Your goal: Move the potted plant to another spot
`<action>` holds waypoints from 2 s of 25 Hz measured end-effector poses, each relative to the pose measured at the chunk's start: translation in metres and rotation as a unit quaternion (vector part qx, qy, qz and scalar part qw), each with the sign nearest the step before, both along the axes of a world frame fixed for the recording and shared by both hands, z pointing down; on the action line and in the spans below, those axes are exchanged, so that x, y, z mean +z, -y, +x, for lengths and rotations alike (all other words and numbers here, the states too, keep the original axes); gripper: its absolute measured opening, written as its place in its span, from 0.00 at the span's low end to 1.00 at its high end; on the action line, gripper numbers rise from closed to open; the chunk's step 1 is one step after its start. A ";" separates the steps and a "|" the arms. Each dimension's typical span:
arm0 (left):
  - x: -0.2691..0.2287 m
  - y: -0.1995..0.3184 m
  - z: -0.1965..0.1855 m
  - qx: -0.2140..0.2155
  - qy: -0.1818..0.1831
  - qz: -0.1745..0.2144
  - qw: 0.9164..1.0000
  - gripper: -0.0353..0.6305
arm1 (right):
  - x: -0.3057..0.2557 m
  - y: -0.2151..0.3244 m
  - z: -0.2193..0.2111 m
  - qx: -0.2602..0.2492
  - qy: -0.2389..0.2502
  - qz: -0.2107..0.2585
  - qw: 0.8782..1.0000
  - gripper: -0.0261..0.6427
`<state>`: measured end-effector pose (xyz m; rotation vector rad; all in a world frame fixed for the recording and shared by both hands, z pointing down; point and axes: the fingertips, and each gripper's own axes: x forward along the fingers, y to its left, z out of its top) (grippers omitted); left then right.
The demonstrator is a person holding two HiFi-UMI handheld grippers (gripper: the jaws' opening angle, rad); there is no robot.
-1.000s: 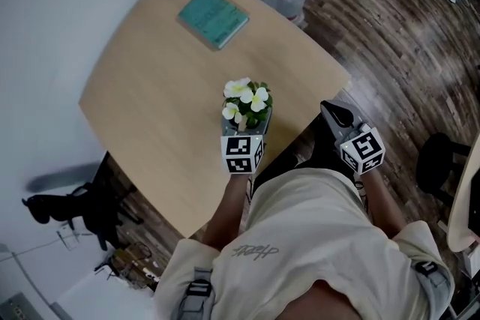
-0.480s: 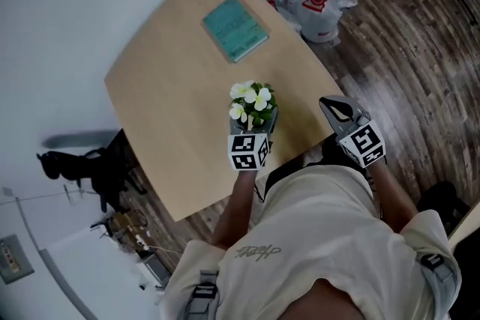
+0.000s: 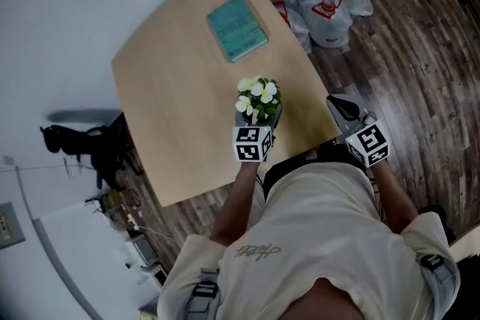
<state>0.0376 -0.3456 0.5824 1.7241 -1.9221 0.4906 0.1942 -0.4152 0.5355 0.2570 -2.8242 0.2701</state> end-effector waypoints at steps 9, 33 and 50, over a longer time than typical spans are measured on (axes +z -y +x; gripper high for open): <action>0.021 0.037 0.006 0.005 -0.004 -0.012 1.000 0.59 | 0.013 0.038 0.022 0.029 -0.005 -0.013 0.999 0.04; 0.103 0.117 -0.033 -0.024 -0.023 -0.044 0.998 0.59 | 0.039 0.095 0.028 0.042 -0.054 -0.045 0.997 0.04; 0.121 0.123 -0.028 -0.004 0.018 -0.067 0.998 0.59 | 0.039 0.101 0.026 0.049 -0.035 -0.057 0.997 0.04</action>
